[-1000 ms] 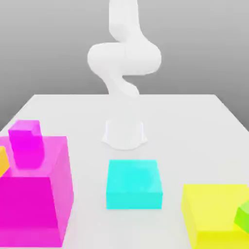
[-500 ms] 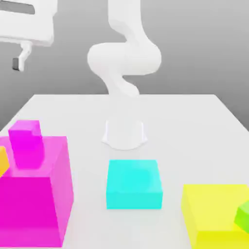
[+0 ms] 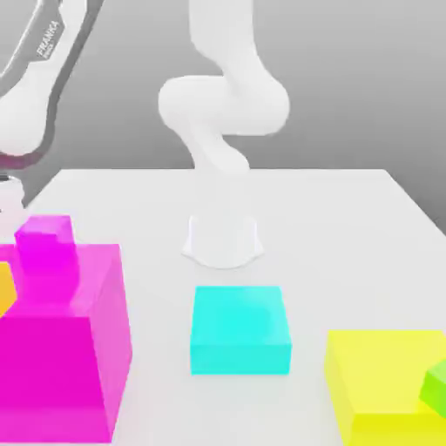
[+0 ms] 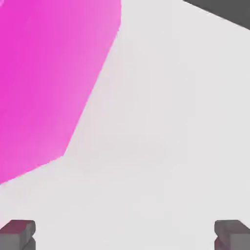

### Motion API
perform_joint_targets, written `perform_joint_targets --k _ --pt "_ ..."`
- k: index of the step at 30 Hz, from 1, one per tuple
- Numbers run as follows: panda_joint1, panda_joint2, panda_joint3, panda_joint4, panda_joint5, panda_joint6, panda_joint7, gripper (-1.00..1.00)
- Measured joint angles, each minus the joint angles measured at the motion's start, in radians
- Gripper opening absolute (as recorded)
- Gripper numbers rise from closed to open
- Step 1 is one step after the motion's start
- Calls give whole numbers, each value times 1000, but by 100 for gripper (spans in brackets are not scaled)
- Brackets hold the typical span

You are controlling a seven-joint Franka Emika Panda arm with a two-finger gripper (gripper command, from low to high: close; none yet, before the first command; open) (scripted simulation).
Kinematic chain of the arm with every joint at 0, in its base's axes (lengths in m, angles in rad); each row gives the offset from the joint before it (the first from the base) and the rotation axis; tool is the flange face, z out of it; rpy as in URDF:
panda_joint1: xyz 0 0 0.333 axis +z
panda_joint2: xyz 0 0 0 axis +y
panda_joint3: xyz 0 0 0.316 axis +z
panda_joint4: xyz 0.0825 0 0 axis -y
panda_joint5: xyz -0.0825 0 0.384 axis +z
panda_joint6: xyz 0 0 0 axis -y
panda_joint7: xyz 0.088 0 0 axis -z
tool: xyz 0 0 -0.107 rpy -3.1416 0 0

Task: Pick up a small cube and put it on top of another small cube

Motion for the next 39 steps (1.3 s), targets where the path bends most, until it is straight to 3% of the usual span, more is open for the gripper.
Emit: perform_joint_targets --k 4,7,9,12,13,14,18,21,22,29,31,34,36,39 --pt "-60 57 38 -142 49 103 -139 0" --pt "1 -3 37 -251 38 179 -96 0" --pt "51 -75 33 -326 -30 230 7 0" --pt "78 -191 75 -436 -227 302 232 0" --pt "96 -192 79 -453 -224 329 246 0" --pt "102 -171 97 -457 -158 356 208 0" --pt "-144 -37 421 -429 167 461 -18 0" --pt "-340 68 633 -404 247 549 -83 0" --pt "-372 87 665 -400 252 565 -88 -100" --pt "-372 83 666 -401 251 560 -86 -100" --pt "-303 28 586 -415 202 515 -47 -100" --pt "-212 -78 446 -444 14 439 93 -100" --pt "-233 -153 417 -461 -131 383 197 -100" --pt "-313 -260 411 -455 -274 314 275 -100"
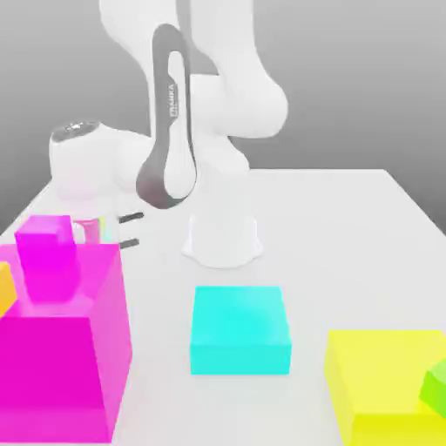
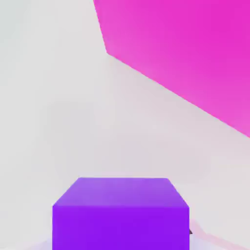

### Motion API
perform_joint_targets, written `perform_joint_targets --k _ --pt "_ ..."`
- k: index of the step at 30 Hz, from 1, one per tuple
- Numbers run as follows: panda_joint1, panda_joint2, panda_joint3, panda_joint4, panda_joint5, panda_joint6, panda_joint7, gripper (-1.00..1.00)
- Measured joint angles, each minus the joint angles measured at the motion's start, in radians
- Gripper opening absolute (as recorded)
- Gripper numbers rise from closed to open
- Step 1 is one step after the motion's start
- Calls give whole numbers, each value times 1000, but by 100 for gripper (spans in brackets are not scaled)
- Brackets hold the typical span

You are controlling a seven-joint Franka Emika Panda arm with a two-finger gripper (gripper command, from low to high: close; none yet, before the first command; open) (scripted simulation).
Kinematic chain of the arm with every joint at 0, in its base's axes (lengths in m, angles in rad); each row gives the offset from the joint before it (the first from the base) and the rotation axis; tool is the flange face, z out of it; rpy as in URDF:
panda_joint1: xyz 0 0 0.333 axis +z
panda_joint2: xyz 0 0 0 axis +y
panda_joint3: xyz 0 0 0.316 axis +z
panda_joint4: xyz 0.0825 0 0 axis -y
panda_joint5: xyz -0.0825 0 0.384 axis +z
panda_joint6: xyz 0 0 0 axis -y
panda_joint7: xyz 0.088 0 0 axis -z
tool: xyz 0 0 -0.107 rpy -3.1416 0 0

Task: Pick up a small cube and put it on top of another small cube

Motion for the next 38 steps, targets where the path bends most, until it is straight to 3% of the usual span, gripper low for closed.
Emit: perform_joint_targets --k 5,10,28,32,33,38 --pt "-56 -90 -22 138 -46 -144 24 -100" --pt "-57 -106 -23 312 -18 -311 45 -100" --pt "106 37 105 878 77 -859 263 -100" --pt "212 100 115 852 92 -794 289 -100" --pt "219 114 101 831 95 -761 289 100" --pt "197 114 101 831 95 -761 289 100"
